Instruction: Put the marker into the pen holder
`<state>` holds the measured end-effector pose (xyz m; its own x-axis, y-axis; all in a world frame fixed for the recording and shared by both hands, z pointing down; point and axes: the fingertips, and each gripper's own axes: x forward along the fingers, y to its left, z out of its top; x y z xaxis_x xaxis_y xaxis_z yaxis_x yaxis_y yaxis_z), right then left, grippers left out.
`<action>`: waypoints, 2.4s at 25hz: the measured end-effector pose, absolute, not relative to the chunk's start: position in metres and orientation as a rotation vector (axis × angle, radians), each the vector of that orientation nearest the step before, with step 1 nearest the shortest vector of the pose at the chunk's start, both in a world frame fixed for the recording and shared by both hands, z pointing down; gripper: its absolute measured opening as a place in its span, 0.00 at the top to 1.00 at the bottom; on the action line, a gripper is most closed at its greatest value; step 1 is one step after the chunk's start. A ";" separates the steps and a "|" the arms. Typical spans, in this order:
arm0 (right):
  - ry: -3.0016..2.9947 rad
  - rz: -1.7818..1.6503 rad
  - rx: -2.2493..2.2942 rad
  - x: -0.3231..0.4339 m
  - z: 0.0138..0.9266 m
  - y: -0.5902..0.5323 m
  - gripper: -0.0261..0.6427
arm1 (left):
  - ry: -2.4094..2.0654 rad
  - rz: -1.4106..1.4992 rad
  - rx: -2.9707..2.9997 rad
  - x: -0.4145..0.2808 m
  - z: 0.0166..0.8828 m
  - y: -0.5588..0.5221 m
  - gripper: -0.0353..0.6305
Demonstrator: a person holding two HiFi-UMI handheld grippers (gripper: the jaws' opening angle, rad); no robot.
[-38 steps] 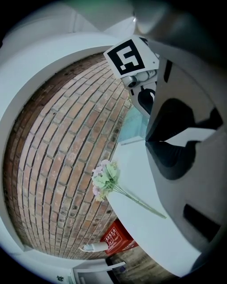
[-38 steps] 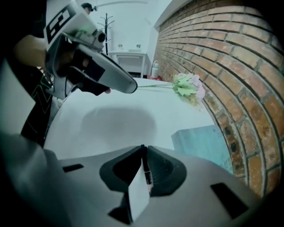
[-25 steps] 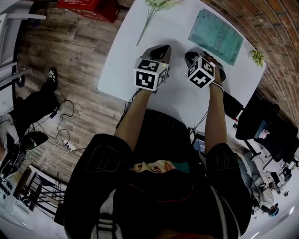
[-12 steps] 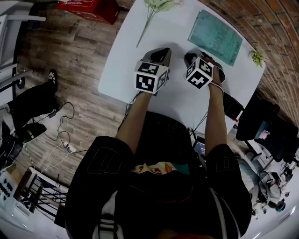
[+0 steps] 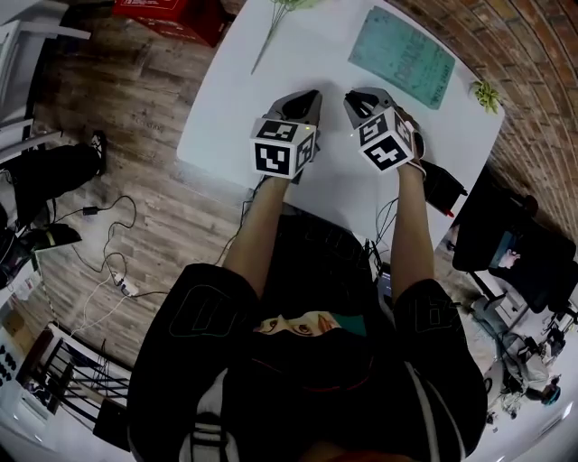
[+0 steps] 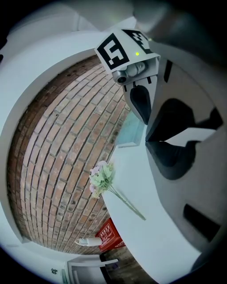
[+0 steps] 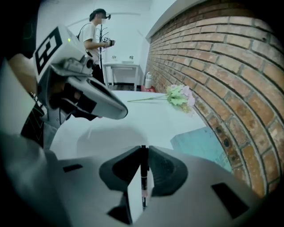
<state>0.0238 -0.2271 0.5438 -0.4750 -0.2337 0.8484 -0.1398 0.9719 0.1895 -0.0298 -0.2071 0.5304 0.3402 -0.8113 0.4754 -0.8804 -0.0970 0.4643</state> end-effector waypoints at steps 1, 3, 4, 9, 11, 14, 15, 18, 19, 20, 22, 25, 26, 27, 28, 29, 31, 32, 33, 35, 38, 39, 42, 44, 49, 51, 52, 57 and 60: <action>-2.099 -0.103 0.291 0.025 0.537 -0.226 0.87 | -1.485 0.121 1.916 -0.026 0.528 -0.204 0.94; -2.154 -0.073 0.356 0.029 0.525 -0.224 0.87 | -1.492 0.111 1.921 -0.020 0.524 -0.198 0.94; -2.184 -0.053 0.390 0.031 0.520 -0.223 0.87 | -1.496 0.105 1.923 -0.016 0.523 -0.195 0.94; -2.312 0.011 0.537 0.048 0.491 -0.219 0.87 | -1.515 0.078 1.930 0.002 0.517 -0.181 0.94; -2.358 0.052 0.602 0.058 0.479 -0.217 0.87 | -1.518 0.073 1.940 0.009 0.512 -0.175 0.94; -2.422 0.109 0.684 0.072 0.464 -0.213 0.87 | -1.528 0.062 1.958 0.018 0.503 -0.168 0.94; -2.440 0.119 0.702 0.077 0.459 -0.211 0.87 | -1.531 0.058 1.966 0.021 0.500 -0.166 0.94; -2.495 0.121 0.746 0.091 0.443 -0.204 0.87 | -1.532 0.053 1.997 0.032 0.492 -0.164 0.94; -2.513 0.125 0.762 0.096 0.437 -0.202 0.87 | -1.531 0.053 2.009 0.037 0.488 -0.163 0.94; -2.530 0.134 0.779 0.100 0.432 -0.199 0.87 | -1.529 0.053 2.021 0.041 0.485 -0.162 0.94; -2.559 0.163 0.813 0.111 0.423 -0.194 0.87 | -1.523 0.054 2.041 0.050 0.479 -0.160 0.94; -2.602 0.209 0.875 0.128 0.409 -0.190 0.87 | -1.511 0.064 2.080 0.065 0.468 -0.161 0.94; -2.616 0.223 0.900 0.134 0.405 -0.189 0.87 | -1.505 0.070 2.096 0.070 0.465 -0.162 0.94; -2.630 0.236 0.927 0.140 0.400 -0.189 0.87 | -1.499 0.076 2.111 0.075 0.462 -0.164 0.94; -2.643 0.250 0.954 0.146 0.396 -0.190 0.87 | -1.492 0.083 2.126 0.080 0.459 -0.165 0.94; -2.656 0.266 0.981 0.152 0.392 -0.190 0.87 | -1.485 0.089 2.141 0.085 0.457 -0.166 0.94; -2.686 0.296 1.034 0.164 0.382 -0.190 0.87 | -1.472 0.102 2.170 0.094 0.452 -0.168 0.94; -2.700 0.309 1.060 0.171 0.377 -0.191 0.87 | -1.465 0.108 2.183 0.098 0.449 -0.169 0.94; -2.712 0.321 1.084 0.177 0.373 -0.191 0.87 | -1.458 0.112 2.194 0.102 0.446 -0.170 0.94; -2.723 0.337 1.124 0.190 0.367 -0.191 0.87 | -1.445 0.118 2.214 0.111 0.440 -0.172 0.94; -2.725 0.343 1.189 0.211 0.359 -0.193 0.87 | -1.423 0.127 2.258 0.127 0.430 -0.177 0.94; -2.727 0.343 1.209 0.217 0.357 -0.194 0.87 | -1.413 0.132 2.273 0.132 0.427 -0.179 0.94; -2.724 0.341 1.259 0.234 0.352 -0.195 0.87 | -1.386 0.145 2.303 0.145 0.423 -0.183 0.94; -2.720 0.348 1.292 0.246 0.349 -0.196 0.87 | -1.366 0.153 2.316 0.154 0.423 -0.184 0.94; -2.712 0.371 1.375 0.272 0.344 -0.196 0.87 | -1.315 0.184 2.346 0.173 0.424 -0.186 0.94; -2.704 0.376 1.395 0.279 0.345 -0.196 0.87 | -1.301 0.195 2.352 0.178 0.426 -0.187 0.94; -2.700 0.379 1.403 0.282 0.346 -0.196 0.87 | -1.296 0.200 2.354 0.180 0.426 -0.187 0.94; -2.676 0.407 1.437 0.294 0.356 -0.193 0.87 | -1.267 0.224 2.354 0.189 0.433 -0.186 0.94; -2.661 0.432 1.463 0.300 0.362 -0.190 0.86 | -1.247 0.245 2.355 0.194 0.438 -0.182 0.94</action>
<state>0.3003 -0.1899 0.3618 -0.5427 -0.8161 0.1984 -0.8370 0.5058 -0.2089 0.1936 -0.1825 0.4381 0.5729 -0.7353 0.3622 -0.8177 -0.4823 0.3144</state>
